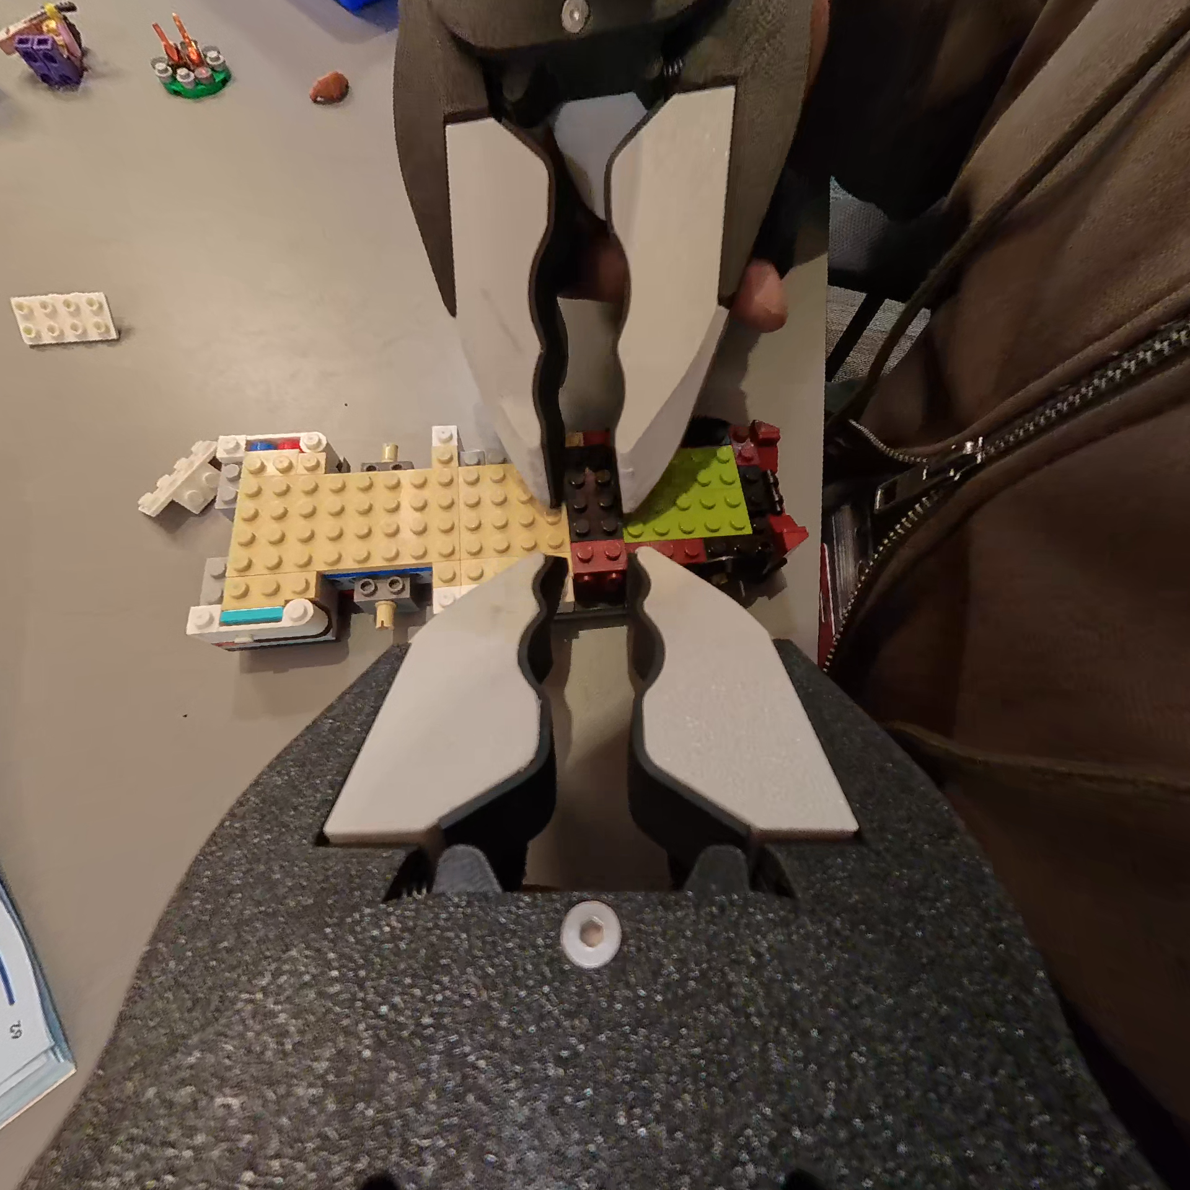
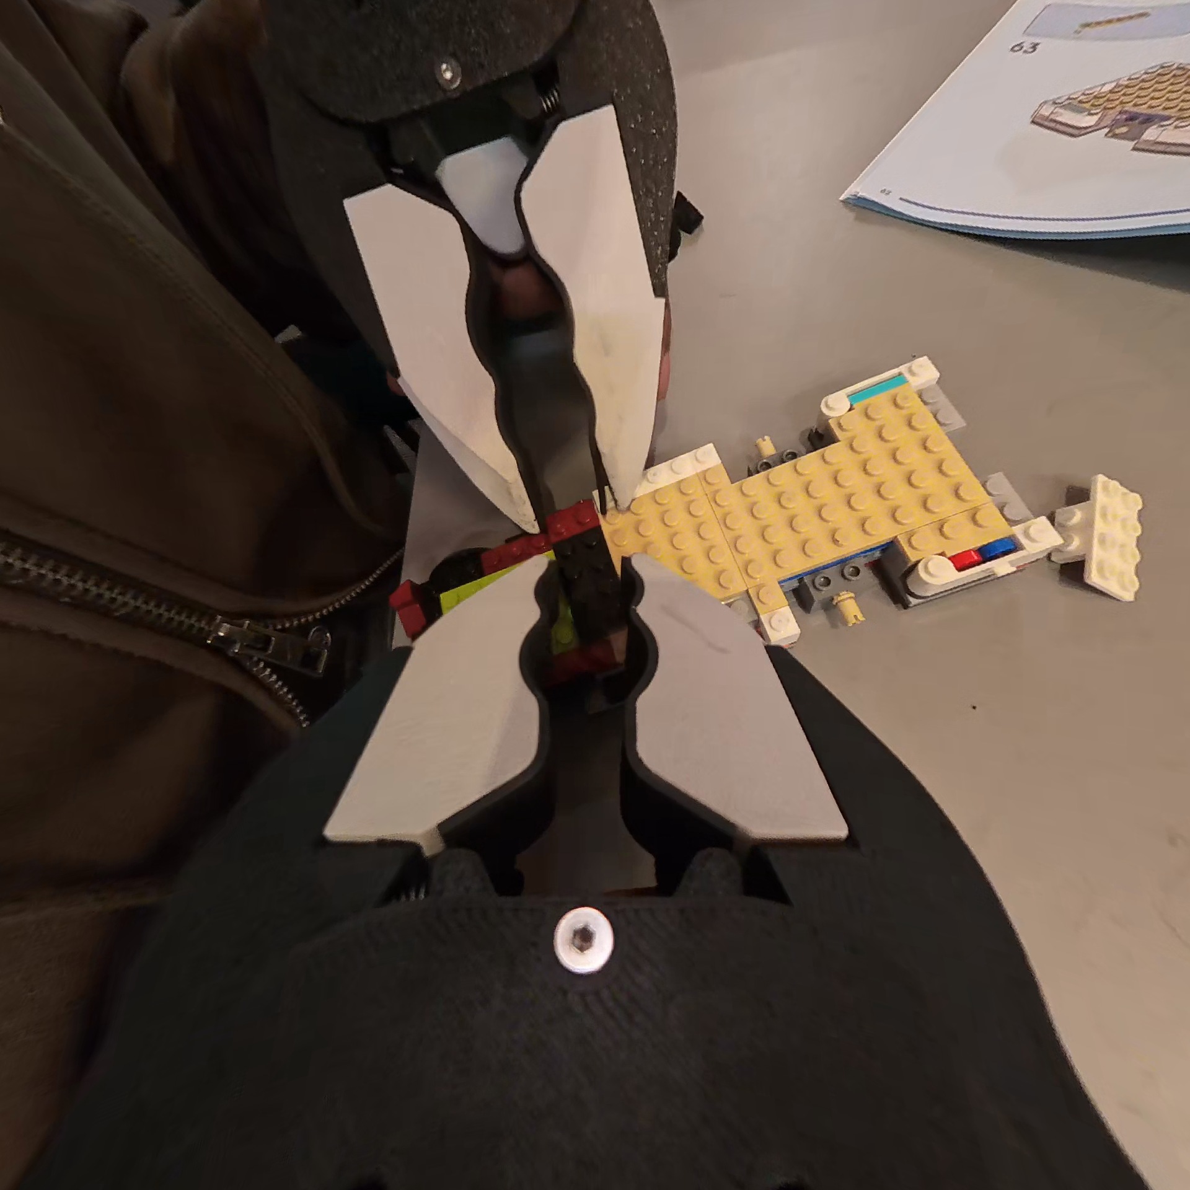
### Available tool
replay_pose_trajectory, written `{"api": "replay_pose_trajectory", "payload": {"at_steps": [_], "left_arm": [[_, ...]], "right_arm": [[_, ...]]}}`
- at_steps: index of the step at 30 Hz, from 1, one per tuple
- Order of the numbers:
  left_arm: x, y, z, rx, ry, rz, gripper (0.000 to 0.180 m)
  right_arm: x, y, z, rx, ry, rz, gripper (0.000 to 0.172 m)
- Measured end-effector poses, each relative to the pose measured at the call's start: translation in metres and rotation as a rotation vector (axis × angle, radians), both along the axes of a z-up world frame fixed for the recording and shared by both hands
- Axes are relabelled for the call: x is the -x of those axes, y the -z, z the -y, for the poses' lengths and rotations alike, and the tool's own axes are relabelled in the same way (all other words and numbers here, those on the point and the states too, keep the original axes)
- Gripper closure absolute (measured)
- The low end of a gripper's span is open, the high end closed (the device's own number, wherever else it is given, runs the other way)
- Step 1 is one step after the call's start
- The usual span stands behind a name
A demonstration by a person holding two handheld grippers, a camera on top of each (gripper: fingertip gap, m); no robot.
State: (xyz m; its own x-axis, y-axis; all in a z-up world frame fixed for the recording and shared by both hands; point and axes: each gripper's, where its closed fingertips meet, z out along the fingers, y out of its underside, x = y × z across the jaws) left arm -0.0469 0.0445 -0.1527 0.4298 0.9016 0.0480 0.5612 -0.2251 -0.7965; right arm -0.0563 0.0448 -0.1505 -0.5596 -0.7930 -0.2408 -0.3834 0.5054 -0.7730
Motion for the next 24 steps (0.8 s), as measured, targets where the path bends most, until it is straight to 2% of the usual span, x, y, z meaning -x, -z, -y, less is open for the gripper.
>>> {"api": "replay_pose_trajectory", "payload": {"at_steps": [8, 12, 16, 24], "left_arm": [[0.0007, -0.0004, -0.0021, 0.045, 0.016, 0.005, 0.164], [0.0017, -0.0010, -0.0024, -0.011, 0.005, 0.021, 0.165], [0.0020, -0.0008, -0.0024, -0.003, 0.010, 0.027, 0.165], [0.0024, -0.0007, -0.0020, 0.221, 0.075, -0.004, 0.166]], "right_arm": [[0.0006, 0.0005, -0.0011, -0.024, -0.003, -0.014, 0.154], [0.0005, 0.0005, -0.0012, -0.035, 0.000, -0.011, 0.154], [0.0005, 0.0005, -0.0013, -0.043, 0.003, -0.001, 0.154], [0.0014, 0.0008, -0.0016, -0.052, 0.015, -0.008, 0.154]]}}
